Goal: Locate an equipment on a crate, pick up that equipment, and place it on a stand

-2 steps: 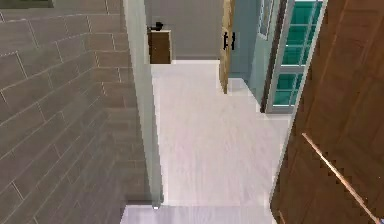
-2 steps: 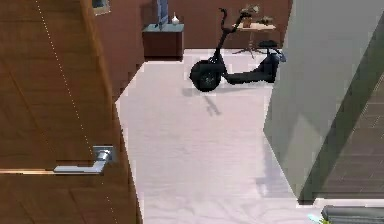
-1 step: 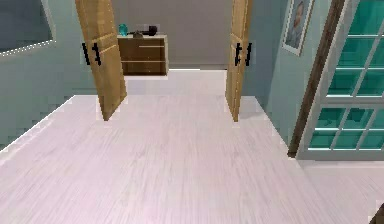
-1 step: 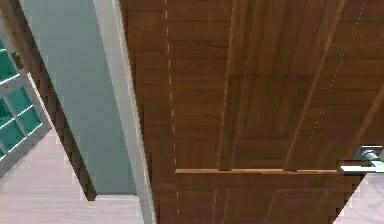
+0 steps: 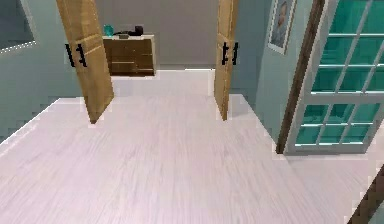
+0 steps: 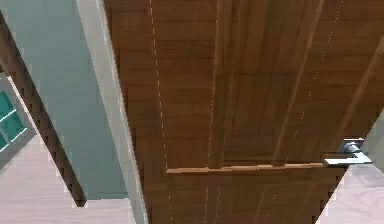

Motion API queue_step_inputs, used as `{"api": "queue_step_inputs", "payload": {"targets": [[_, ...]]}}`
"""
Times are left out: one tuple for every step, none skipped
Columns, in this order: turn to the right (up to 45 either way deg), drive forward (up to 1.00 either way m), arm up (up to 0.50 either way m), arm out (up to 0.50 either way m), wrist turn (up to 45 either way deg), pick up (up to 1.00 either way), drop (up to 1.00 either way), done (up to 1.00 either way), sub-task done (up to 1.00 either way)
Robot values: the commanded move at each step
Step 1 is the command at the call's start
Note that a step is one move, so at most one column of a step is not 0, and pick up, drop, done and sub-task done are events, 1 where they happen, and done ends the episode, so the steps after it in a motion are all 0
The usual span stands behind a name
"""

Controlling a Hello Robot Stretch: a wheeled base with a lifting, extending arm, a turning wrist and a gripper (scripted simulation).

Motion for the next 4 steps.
{"api": "queue_step_inputs", "payload": {"targets": [[0.0, 1.00, 0.00, 0.00, 0.0, 0.00, 0.00, 0.00, 0.00], [0.0, 1.00, 0.00, 0.00, 0.0, 0.00, 0.00, 0.00, 0.00], [0.0, 1.00, 0.00, 0.00, 0.0, 0.00, 0.00, 0.00, 0.00], [0.0, 0.60, 0.00, 0.00, 0.0, 0.00, 0.00, 0.00, 0.00]]}}
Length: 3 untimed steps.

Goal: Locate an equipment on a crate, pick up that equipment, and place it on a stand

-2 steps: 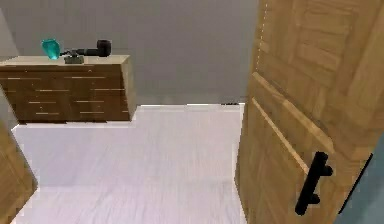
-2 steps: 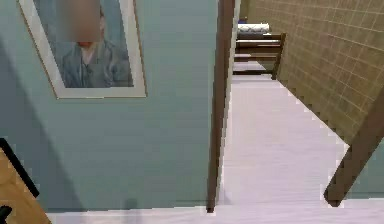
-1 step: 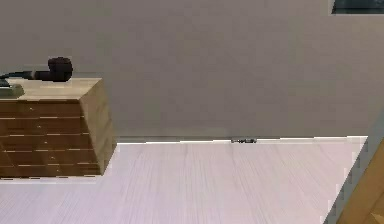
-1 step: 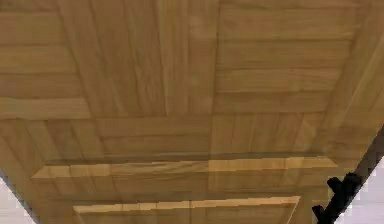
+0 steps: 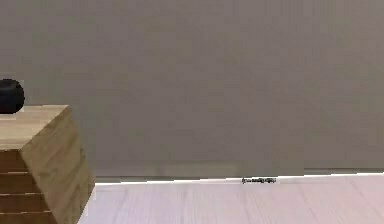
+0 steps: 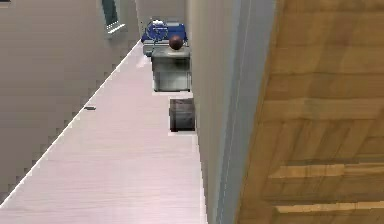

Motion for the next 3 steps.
{"api": "queue_step_inputs", "payload": {"targets": [[-45.0, 0.00, 0.00, 0.00, 0.0, 0.00, 0.00, 0.00, 0.00], [-12.0, 0.00, 0.00, 0.00, 0.0, 0.00, 0.00, 0.00, 0.00], [0.0, 0.10, 0.00, 0.00, 0.0, 0.00, 0.00, 0.00, 0.00]]}}
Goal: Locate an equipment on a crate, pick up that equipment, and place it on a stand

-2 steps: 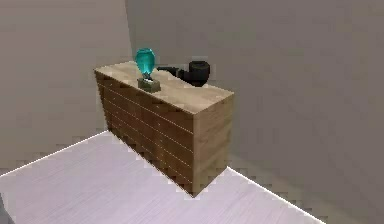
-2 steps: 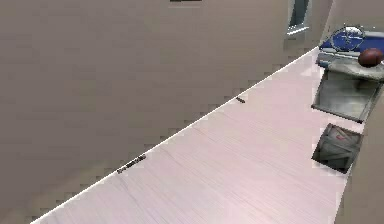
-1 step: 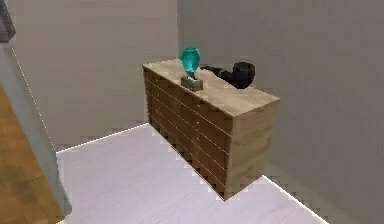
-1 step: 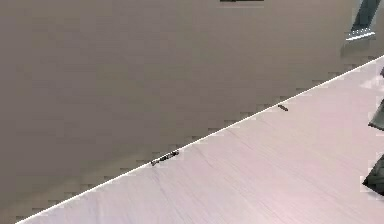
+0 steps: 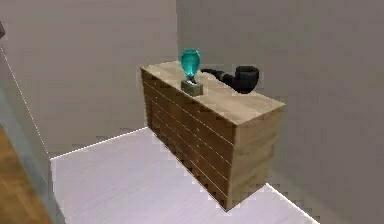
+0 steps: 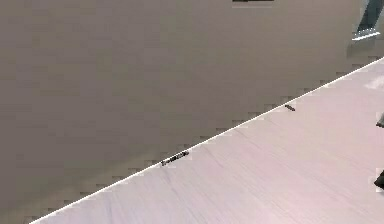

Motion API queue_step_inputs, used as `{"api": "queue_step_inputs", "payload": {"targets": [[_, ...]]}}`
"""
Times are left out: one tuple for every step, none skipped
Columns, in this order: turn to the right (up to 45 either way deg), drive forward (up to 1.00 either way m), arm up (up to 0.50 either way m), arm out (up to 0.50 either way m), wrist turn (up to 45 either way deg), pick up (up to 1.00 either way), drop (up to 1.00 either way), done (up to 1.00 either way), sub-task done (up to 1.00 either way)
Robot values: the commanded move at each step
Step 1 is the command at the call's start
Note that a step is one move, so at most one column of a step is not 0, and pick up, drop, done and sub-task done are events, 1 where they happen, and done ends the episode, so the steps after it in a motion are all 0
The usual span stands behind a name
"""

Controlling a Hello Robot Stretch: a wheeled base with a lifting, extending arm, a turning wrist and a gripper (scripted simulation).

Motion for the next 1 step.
{"api": "queue_step_inputs", "payload": {"targets": [[45.0, 0.00, 0.00, 0.00, 0.0, 0.00, 0.00, 0.00, 0.00]]}}
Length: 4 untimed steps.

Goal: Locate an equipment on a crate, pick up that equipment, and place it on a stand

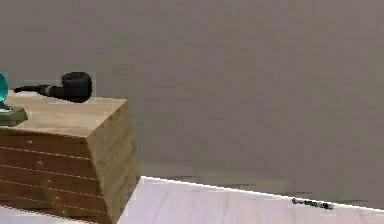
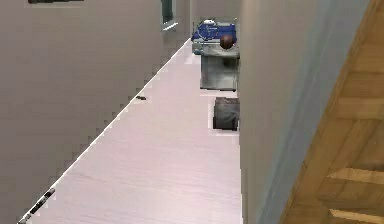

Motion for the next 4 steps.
{"api": "queue_step_inputs", "payload": {"targets": [[45.0, 0.00, 0.00, 0.00, 0.0, 0.00, 0.00, 0.00, 0.00], [3.0, 0.00, 0.00, 0.00, 0.0, 0.00, 0.00, 0.00, 0.00], [-45.0, 0.00, 0.00, 0.00, 0.0, 0.00, 0.00, 0.00, 0.00], [-36.0, 0.00, 0.00, 0.00, 0.0, 0.00, 0.00, 0.00, 0.00]]}}
